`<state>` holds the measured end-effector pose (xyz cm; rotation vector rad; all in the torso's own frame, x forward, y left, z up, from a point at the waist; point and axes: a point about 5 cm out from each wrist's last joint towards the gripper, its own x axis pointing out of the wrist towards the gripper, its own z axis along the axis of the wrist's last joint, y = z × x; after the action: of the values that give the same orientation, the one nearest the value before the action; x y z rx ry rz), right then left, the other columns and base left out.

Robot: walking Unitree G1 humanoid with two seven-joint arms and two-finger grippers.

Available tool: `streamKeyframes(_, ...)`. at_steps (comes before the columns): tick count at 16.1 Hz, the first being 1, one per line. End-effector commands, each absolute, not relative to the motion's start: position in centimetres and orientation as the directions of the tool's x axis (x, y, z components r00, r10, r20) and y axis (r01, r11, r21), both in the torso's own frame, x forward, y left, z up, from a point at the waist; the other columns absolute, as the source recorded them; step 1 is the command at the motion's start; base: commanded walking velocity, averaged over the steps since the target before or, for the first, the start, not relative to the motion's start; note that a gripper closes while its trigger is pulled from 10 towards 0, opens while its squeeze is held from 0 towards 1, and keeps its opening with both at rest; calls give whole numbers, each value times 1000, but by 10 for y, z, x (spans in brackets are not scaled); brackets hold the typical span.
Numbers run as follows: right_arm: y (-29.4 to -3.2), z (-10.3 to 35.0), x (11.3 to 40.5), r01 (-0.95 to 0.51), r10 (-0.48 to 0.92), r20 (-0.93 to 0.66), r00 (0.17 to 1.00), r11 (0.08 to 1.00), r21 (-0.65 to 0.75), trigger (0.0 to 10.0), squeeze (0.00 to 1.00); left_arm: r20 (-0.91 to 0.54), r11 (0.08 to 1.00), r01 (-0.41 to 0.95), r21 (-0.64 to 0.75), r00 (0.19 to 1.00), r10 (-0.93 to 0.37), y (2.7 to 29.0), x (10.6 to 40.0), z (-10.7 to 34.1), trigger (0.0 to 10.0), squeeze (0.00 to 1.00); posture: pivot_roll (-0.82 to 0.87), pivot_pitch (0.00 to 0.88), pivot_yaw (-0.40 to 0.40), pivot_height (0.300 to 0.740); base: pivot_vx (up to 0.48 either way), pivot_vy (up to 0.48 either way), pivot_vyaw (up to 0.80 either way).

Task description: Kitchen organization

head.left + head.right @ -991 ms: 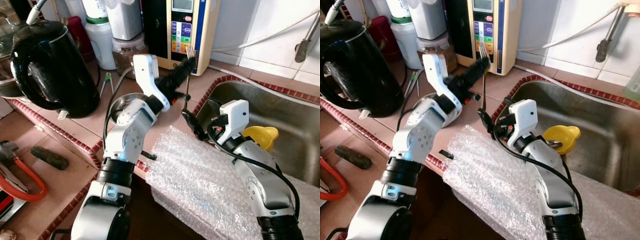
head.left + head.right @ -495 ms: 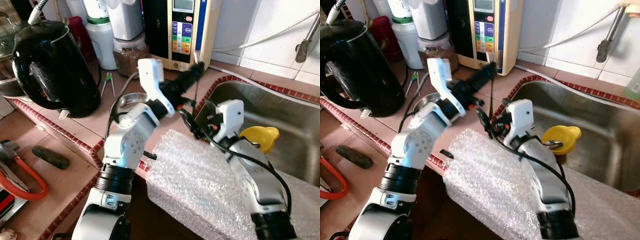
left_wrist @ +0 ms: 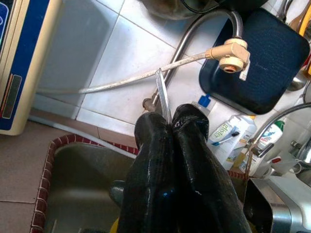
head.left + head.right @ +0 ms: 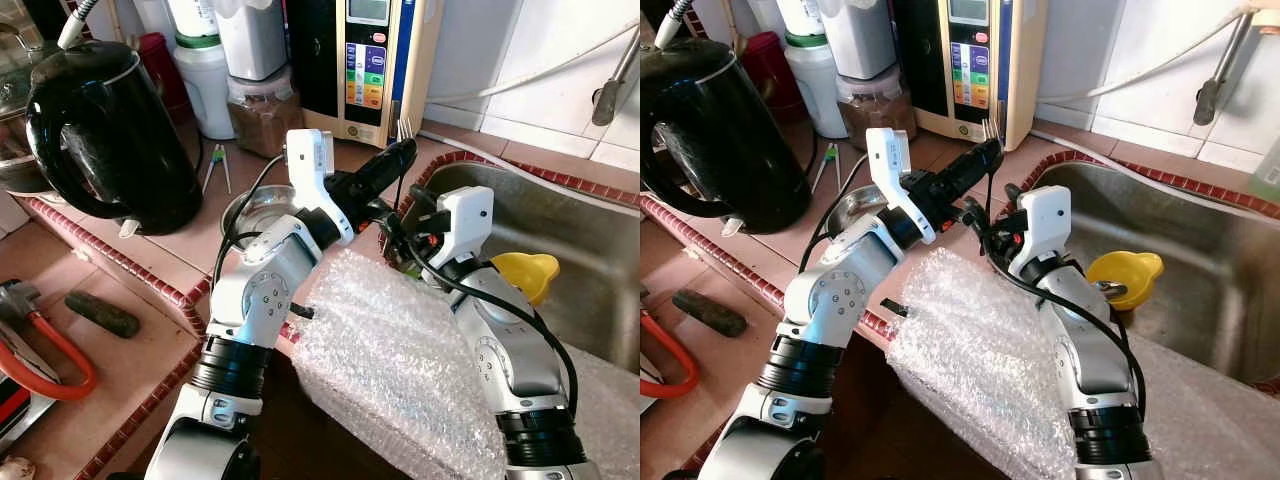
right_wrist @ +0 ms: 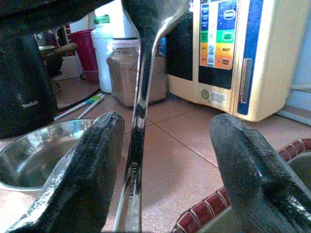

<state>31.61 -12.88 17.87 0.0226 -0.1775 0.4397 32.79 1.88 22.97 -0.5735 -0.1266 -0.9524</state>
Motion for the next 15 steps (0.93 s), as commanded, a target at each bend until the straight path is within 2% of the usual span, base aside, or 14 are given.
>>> streamKeyframes(1,-128,181,319,-412,405,191,894,911,-1,0,0,367,416,808,-418,569,-736,13,323,233,0,0,-99,48,106,740,0,0,0)
streamKeyframes(11,-126,174,321,-394,382,185,905,918,36,0,0,359,383,825,-416,536,-764,11,320,234,0,0,-87,50,125,740,0,0,0)
streamKeyframes(15,-140,175,325,-307,293,197,936,951,45,0,0,337,377,833,-405,520,-785,11,318,231,0,0,-85,56,128,740,0,0,0)
